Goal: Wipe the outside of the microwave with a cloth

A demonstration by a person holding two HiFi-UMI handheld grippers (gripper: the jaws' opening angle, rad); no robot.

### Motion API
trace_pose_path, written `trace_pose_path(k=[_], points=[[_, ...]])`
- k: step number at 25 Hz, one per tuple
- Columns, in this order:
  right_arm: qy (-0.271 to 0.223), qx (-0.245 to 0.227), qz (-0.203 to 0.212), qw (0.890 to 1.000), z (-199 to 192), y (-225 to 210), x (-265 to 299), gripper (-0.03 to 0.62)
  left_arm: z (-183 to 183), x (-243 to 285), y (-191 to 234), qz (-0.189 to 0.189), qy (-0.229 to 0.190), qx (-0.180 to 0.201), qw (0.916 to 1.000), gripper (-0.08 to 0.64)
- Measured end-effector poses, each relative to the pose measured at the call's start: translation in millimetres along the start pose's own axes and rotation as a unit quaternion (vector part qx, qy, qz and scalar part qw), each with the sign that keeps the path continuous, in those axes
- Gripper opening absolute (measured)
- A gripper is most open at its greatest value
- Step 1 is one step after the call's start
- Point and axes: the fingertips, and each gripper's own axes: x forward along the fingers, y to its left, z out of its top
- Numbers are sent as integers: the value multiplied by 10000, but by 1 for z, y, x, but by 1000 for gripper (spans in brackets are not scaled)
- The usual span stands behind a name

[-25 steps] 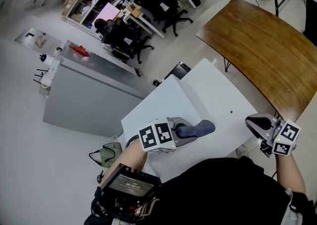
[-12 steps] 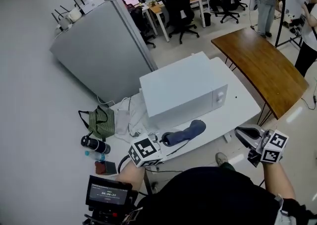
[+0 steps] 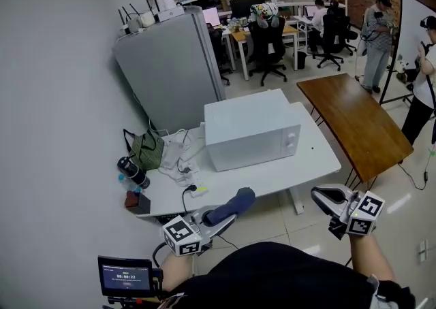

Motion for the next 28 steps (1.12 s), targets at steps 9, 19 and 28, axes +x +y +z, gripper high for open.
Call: trace_pose_path(k=[9, 19, 28], points=[[174, 456, 443, 9978, -51, 37, -129, 5, -7, 34, -137, 692, -757, -493, 9935, 54], [-9, 327, 393, 9987, -52, 117, -134, 5, -16, -34, -193, 907, -1149, -483, 9880, 54], [280, 312, 437, 9982, -70, 165, -105, 5, -39, -81, -212, 876, -1167, -734, 9866, 54]])
